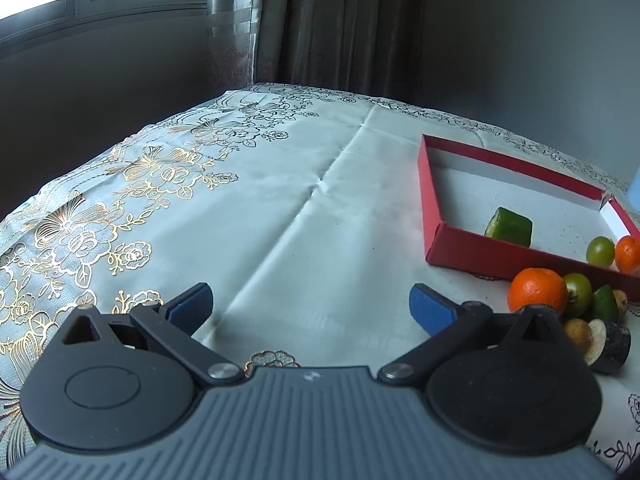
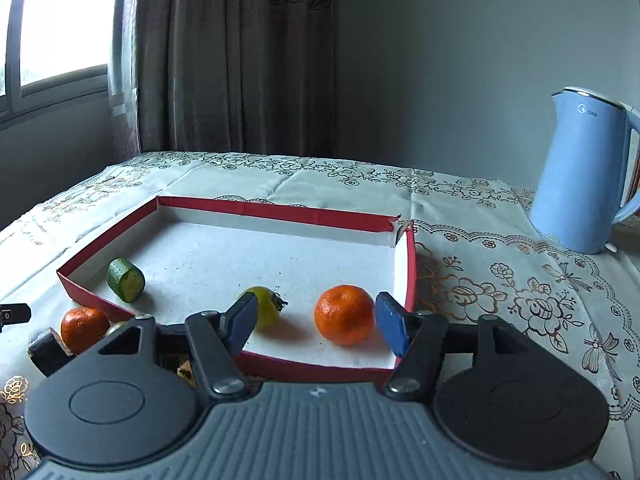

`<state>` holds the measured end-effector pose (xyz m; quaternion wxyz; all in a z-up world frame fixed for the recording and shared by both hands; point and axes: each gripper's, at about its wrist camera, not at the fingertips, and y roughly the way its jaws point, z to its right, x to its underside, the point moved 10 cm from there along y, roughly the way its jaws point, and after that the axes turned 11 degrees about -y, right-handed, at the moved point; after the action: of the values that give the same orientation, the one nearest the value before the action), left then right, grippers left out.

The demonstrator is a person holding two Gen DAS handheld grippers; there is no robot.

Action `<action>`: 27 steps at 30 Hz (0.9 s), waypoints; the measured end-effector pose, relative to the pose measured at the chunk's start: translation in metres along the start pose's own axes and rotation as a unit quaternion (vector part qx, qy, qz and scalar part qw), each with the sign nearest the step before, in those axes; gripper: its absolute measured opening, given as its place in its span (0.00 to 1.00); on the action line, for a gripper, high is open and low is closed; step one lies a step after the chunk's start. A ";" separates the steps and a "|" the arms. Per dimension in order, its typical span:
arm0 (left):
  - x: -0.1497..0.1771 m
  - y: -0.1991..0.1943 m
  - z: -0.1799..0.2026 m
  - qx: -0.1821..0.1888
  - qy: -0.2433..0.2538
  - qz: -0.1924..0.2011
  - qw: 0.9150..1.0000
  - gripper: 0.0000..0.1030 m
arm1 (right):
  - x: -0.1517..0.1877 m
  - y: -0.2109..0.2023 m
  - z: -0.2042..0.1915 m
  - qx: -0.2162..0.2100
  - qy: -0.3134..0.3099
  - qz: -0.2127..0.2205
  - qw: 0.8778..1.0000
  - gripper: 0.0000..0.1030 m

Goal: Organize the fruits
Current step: 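Carry the green fruit into the red box and open the right gripper, then grasp the dark cylindrical chunk with the left gripper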

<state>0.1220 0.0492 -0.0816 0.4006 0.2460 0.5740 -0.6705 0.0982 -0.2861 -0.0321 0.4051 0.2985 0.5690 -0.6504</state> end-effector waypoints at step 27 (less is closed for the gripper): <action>0.023 -0.042 0.085 0.123 0.124 0.042 0.984 1.00 | 0.062 -0.029 0.019 0.011 0.063 -0.028 0.998 0.77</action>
<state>0.0862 -0.0377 -0.0572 0.3208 0.3980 0.5217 -0.6830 0.0440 -0.3160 -0.0671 0.3474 0.3271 0.5943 -0.6473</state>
